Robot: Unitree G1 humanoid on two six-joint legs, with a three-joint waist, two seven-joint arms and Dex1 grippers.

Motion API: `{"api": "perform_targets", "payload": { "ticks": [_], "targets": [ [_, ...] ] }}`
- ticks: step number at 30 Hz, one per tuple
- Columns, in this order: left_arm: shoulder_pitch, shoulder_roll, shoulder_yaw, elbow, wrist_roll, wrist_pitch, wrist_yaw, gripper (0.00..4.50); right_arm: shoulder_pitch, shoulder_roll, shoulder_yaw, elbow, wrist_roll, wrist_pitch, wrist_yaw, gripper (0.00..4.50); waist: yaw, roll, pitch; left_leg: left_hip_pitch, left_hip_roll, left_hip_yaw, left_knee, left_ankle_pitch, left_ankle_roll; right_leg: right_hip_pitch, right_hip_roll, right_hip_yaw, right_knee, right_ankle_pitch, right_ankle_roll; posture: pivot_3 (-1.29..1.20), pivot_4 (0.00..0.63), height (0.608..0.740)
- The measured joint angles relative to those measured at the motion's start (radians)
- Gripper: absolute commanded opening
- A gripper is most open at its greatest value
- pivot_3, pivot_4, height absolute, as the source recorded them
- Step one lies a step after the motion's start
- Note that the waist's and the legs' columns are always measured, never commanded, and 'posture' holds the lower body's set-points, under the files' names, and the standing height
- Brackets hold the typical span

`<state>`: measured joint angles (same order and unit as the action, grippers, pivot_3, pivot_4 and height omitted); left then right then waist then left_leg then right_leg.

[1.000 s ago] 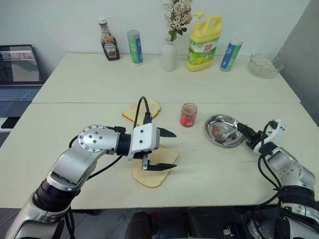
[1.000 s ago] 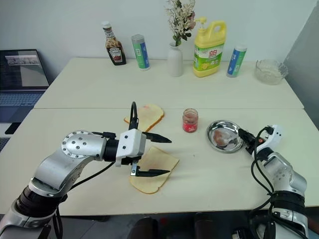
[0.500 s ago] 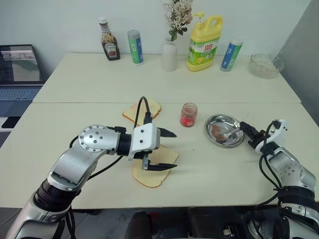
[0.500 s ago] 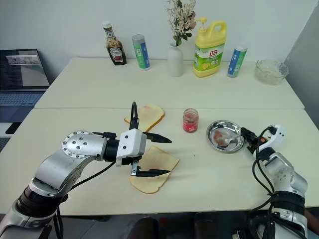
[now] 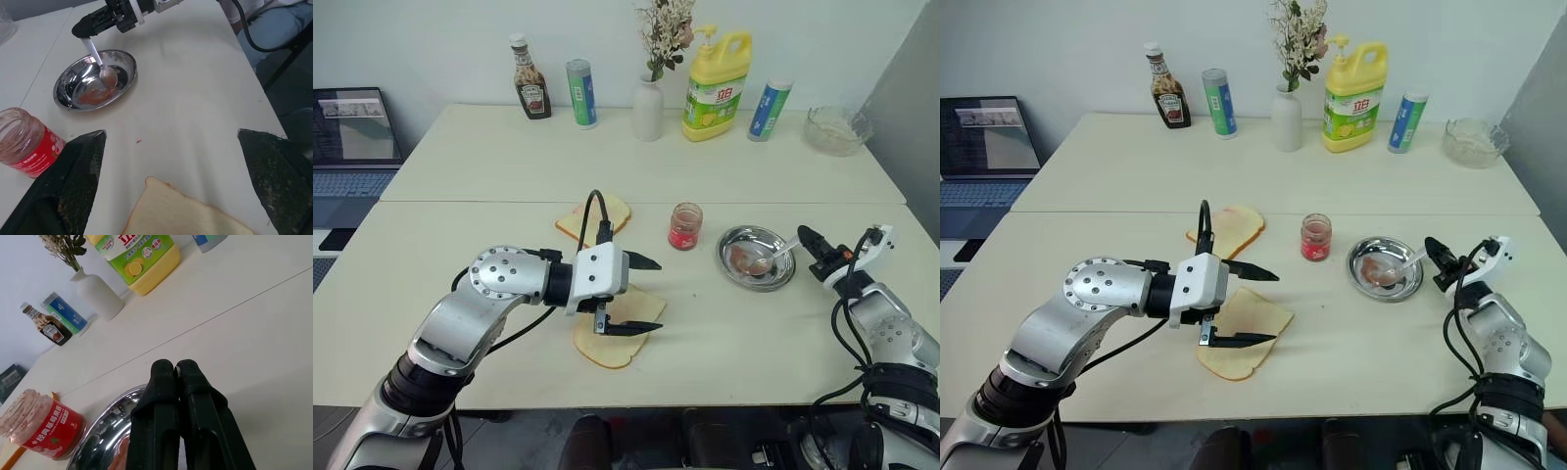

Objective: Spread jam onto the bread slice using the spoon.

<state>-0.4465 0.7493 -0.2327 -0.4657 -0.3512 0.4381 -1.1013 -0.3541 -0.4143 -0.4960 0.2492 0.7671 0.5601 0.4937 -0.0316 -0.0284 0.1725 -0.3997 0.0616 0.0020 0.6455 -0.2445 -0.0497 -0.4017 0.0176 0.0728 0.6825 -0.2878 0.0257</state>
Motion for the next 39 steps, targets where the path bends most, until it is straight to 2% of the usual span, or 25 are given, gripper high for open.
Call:
{"api": "perform_targets", "payload": {
  "ticks": [16,20,26,29,33,39],
  "targets": [
    [0.001,-0.016,0.007,0.010,0.002,0.022,0.075,4.50,0.054,-0.018,0.007,-0.240,0.031,0.056,-0.041,0.02,0.000,0.000,0.000,-0.001,0.000,0.000,0.000,0.000,0.000,-0.001,0.000,0.000,0.000,0.000,0.000,0.00,0.150,0.740],
    [0.006,-0.027,0.084,0.026,-0.007,0.080,0.140,4.50,0.056,-0.018,0.006,-0.311,0.042,0.064,-0.068,0.02,0.000,0.001,0.001,-0.001,0.000,0.000,0.000,0.000,0.000,-0.002,0.000,0.000,0.001,0.000,0.000,0.00,0.150,0.740],
    [0.059,0.025,0.154,0.034,0.005,0.126,0.187,4.50,-0.010,-0.037,0.014,-0.451,0.080,0.092,-0.147,0.02,-0.004,0.002,0.001,-0.001,0.001,0.000,0.000,0.000,0.000,-0.002,0.000,0.000,0.001,0.000,0.000,0.00,0.150,0.740],
    [0.055,0.028,0.159,0.061,0.034,0.126,0.224,4.50,-0.122,-0.034,0.089,-0.481,0.071,0.099,-0.176,0.02,-0.006,0.002,0.001,-0.001,0.001,0.000,0.000,0.000,0.000,-0.002,0.001,0.001,0.001,0.000,0.000,0.00,0.150,0.740],
    [0.037,0.005,0.157,0.079,0.037,0.149,0.243,4.50,-0.301,-0.007,0.232,-0.460,-0.023,0.069,-0.187,0.02,-0.005,0.002,0.001,-0.001,0.001,0.000,-0.001,0.000,0.000,-0.003,0.001,0.000,0.001,0.000,0.000,0.00,0.150,0.740],
    [0.018,-0.018,0.156,0.080,0.034,0.210,0.262,4.50,-0.378,0.026,0.400,-0.320,-0.203,-0.042,-0.129,0.02,0.004,0.002,0.001,-0.004,0.000,0.000,0.000,0.000,0.000,-0.004,-0.001,-0.001,-0.001,0.000,0.000,0.00,0.150,0.740]
  ]
}}
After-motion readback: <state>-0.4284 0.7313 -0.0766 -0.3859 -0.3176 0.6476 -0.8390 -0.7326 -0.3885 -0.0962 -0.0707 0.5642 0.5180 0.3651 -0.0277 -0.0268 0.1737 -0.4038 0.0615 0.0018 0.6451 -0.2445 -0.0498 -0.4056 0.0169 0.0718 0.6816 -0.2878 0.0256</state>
